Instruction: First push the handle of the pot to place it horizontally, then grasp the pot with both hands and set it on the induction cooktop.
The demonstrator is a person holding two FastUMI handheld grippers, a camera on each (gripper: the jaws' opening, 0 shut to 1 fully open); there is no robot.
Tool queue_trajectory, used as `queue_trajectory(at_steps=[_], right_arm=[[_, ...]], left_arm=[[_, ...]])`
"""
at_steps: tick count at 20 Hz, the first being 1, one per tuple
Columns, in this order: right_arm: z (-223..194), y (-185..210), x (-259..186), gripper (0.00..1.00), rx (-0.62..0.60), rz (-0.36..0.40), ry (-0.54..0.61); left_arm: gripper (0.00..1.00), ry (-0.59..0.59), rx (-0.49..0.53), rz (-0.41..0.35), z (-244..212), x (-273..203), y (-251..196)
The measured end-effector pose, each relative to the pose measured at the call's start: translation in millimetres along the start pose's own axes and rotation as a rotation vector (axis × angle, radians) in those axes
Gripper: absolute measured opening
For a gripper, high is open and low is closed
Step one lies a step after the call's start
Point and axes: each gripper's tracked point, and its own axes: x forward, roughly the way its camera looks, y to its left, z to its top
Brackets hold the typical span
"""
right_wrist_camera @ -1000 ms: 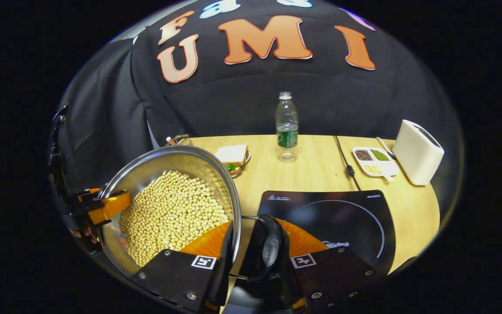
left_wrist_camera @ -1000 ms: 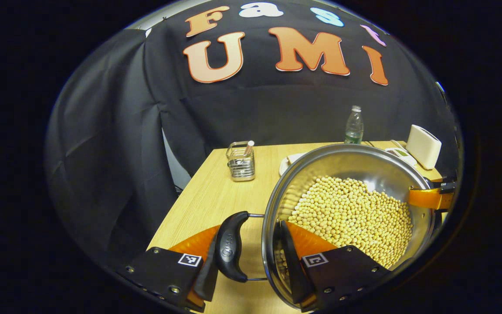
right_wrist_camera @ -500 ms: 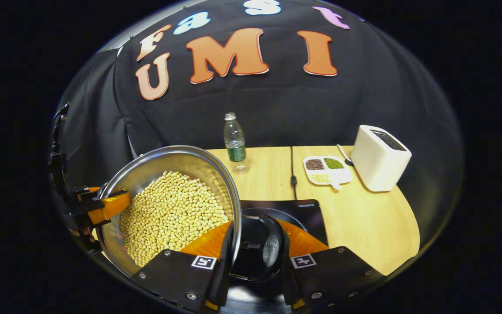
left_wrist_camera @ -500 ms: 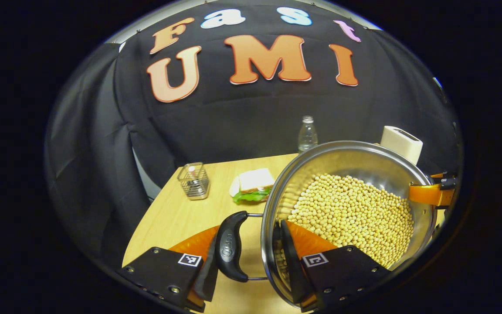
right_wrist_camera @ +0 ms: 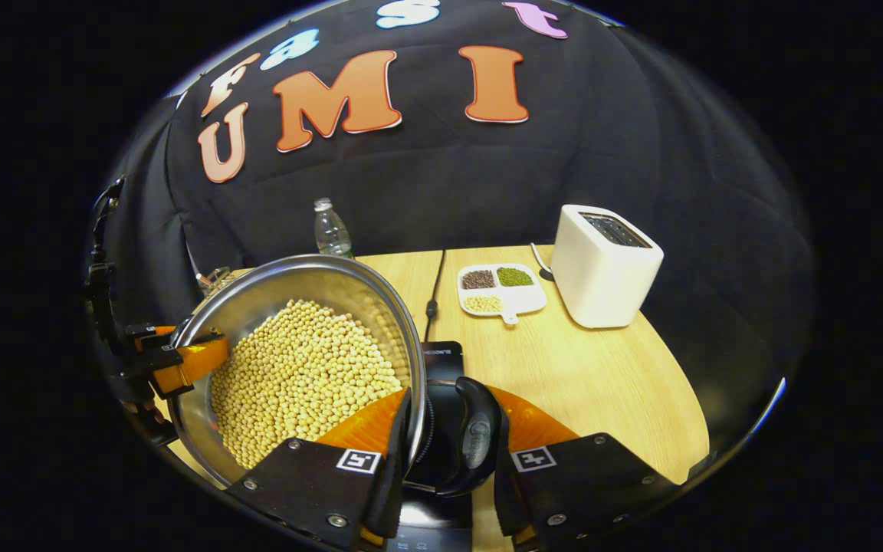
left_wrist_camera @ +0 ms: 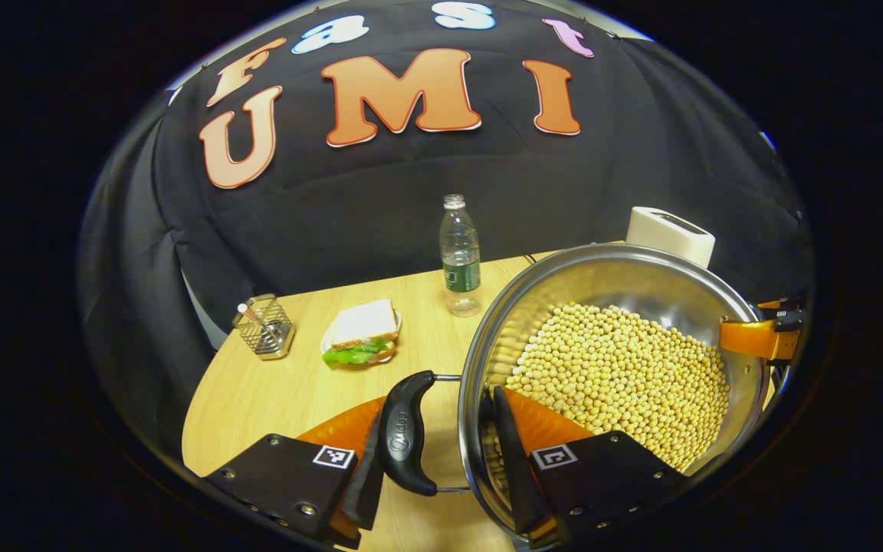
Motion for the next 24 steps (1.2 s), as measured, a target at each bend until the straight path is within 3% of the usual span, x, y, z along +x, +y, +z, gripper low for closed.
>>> queue_trajectory(at_steps=[1, 3, 18, 21, 24], right_arm=[[-5, -5, 5, 0.43, 0.003, -0.004, 0.012], [-11, -6, 11, 0.48, 0.01, -0.007, 0.029], [-17, -4, 24, 0.47, 0.058, 0.004, 0.089], [-9, -3, 29, 0.53, 0.075, 0.019, 0.08], [5, -12, 19, 0.62, 0.053, -0.001, 0.032]], left_arm=[[0.69, 0.008, 0.003, -0.004, -3, 5, -2], [0.69, 0.021, 0.007, -0.005, -7, 12, -7], [0.68, 0.063, 0.005, 0.005, -19, 40, -12], [0.69, 0.092, -0.015, 0.016, -28, 46, -10], [0.74, 0.022, -0.012, 0.038, -7, 34, -6]])
